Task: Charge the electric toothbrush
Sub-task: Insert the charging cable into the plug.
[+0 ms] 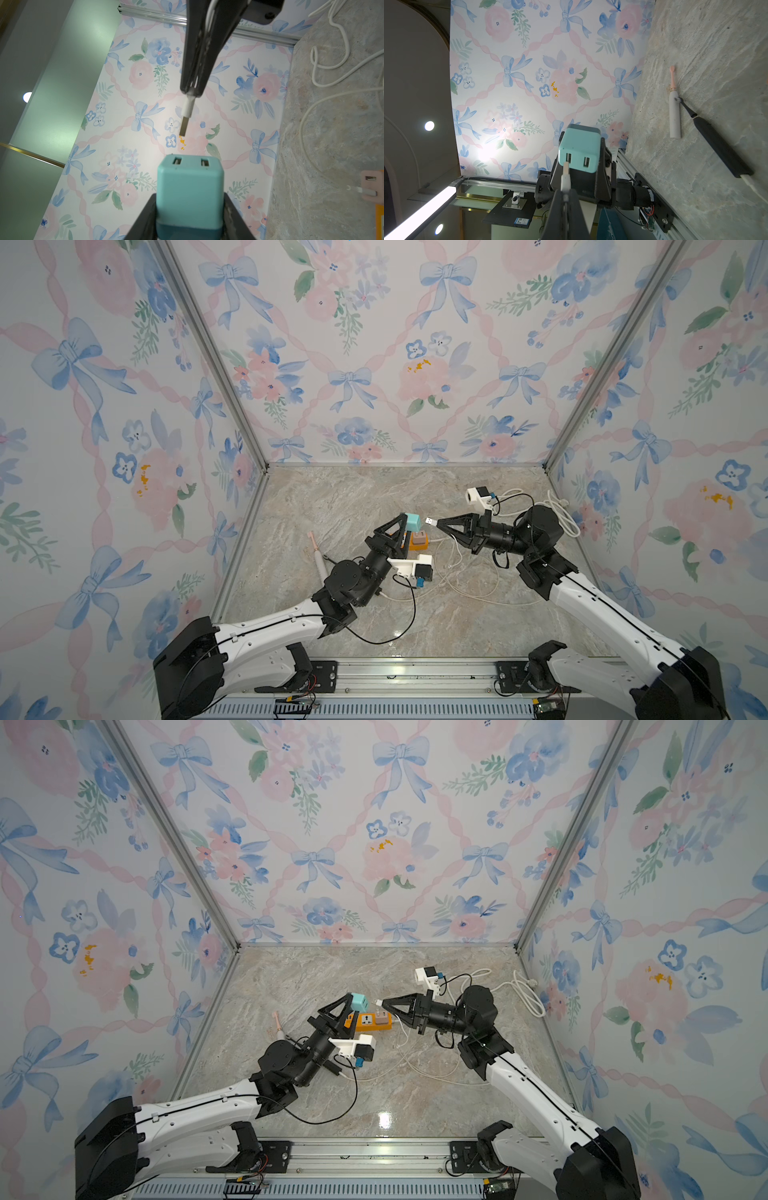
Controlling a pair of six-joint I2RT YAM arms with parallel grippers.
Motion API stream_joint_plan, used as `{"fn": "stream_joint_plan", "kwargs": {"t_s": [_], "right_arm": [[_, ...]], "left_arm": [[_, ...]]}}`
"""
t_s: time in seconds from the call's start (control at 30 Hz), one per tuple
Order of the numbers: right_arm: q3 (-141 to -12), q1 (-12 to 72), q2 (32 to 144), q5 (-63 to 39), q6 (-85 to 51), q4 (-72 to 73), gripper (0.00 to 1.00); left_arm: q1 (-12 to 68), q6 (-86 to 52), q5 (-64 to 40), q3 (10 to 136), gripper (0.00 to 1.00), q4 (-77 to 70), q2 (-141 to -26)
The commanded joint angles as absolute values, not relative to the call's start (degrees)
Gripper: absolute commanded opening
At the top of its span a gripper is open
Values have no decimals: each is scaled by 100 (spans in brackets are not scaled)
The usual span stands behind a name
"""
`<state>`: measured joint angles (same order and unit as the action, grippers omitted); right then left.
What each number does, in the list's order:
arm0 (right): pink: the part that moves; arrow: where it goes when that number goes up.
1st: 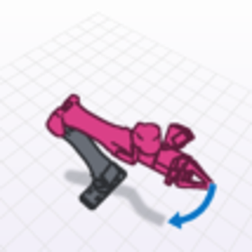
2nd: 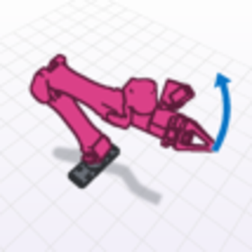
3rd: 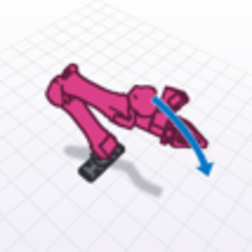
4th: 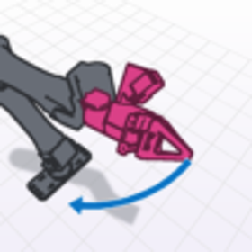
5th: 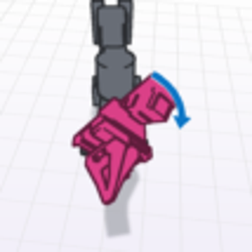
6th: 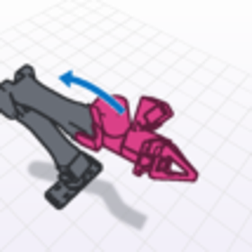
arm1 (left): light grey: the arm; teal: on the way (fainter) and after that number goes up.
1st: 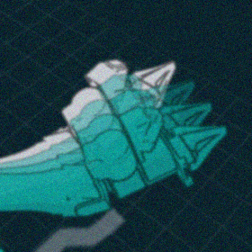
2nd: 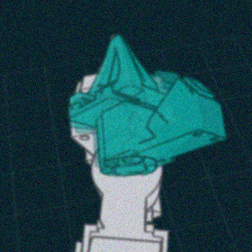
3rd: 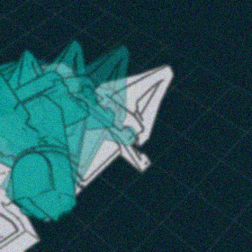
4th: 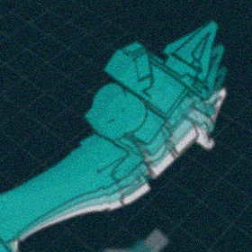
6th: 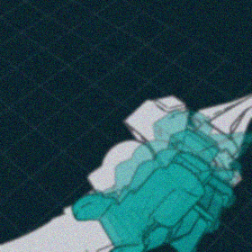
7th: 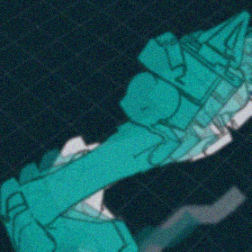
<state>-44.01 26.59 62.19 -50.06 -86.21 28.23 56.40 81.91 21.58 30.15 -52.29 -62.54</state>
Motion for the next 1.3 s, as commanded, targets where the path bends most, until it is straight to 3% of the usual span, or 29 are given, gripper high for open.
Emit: {"fn": "stream_joint_plan", "kwargs": {"t_s": [0.0, 0.6, 1.0, 1.27], "right_arm": [[-4420, 2804, 6314, -4964, -8836, 3214, 0], [-4353, 2970, 6522, -5009, -9097, 3428, 0], [-4427, 3028, 6487, -5023, -8860, 2712, 0], [-4875, 2958, 6412, -5149, -8031, 1180, 0]], "left_arm": [[5679, 8271, 2087, 3071, 16, -5486, -6271], [5821, 8644, 2030, 3040, 15, -5484, -6260], [5928, 8972, 1867, 2998, 15, -5476, -6262], [6189, 9448, 1890, 2882, 10, -5375, -6465]]}}
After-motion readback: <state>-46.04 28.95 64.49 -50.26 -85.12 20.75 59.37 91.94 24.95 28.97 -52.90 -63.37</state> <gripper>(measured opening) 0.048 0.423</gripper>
